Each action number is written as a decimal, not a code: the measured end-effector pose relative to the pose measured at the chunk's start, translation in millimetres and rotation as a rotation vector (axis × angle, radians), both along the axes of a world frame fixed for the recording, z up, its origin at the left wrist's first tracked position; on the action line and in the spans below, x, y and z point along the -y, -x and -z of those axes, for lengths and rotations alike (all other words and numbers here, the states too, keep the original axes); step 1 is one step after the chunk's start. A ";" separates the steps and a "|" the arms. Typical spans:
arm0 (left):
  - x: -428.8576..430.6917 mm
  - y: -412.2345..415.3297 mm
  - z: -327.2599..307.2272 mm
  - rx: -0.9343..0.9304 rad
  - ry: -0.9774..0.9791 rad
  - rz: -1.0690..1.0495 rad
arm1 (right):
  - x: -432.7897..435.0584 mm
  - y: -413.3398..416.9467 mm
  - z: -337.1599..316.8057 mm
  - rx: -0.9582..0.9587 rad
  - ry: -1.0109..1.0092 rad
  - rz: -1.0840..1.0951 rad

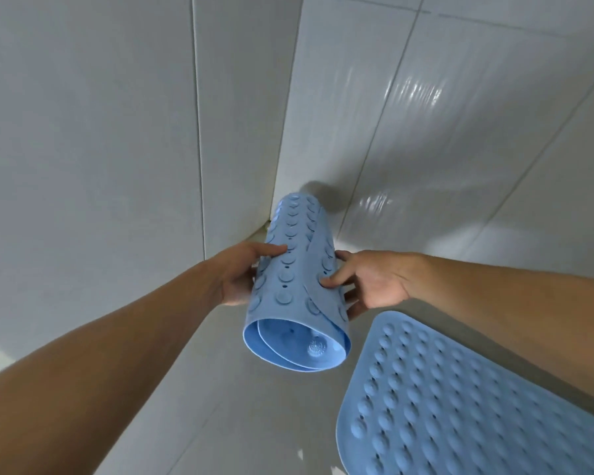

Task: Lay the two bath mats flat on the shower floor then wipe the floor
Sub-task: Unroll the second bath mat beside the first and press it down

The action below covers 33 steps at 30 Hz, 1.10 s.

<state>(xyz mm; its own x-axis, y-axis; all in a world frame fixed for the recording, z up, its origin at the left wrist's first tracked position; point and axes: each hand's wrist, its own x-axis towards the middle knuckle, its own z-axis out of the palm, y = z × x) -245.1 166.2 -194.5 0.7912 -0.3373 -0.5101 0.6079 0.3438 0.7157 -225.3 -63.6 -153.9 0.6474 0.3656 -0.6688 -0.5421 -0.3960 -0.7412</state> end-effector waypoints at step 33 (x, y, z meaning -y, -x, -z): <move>192.5 200.3 -57.4 -0.027 -0.226 -0.047 | 178.0 205.6 -23.8 0.038 -0.126 0.167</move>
